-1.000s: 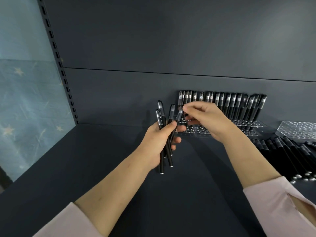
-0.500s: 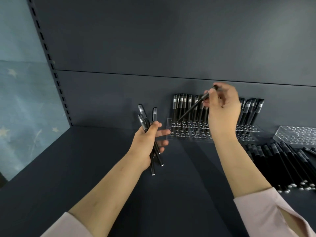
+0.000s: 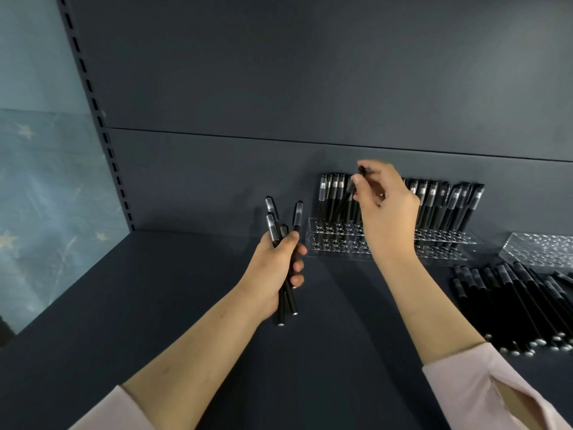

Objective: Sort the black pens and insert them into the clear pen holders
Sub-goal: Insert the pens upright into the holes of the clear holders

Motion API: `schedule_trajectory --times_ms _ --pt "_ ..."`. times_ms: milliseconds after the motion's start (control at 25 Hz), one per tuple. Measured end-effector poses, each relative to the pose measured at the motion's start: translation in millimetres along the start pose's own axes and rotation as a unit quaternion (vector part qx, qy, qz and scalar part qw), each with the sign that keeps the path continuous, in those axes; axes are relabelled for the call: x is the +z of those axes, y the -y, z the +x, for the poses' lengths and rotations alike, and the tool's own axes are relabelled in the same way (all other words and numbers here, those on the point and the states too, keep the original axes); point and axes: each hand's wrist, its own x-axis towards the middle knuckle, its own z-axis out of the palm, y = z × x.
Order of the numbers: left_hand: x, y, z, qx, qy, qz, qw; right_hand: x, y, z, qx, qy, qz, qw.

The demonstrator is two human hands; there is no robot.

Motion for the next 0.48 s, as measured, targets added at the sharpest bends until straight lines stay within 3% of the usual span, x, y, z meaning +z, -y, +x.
schedule_trajectory --times_ms 200,480 --pt "2.6 -2.6 -4.3 0.007 0.013 0.014 1.0 2.6 -1.1 0.8 -0.049 -0.016 -0.046 0.998" --pt "2.2 0.1 2.1 -0.029 0.0 0.004 1.0 19.6 -14.6 -3.5 -0.094 0.057 -0.165 0.98"
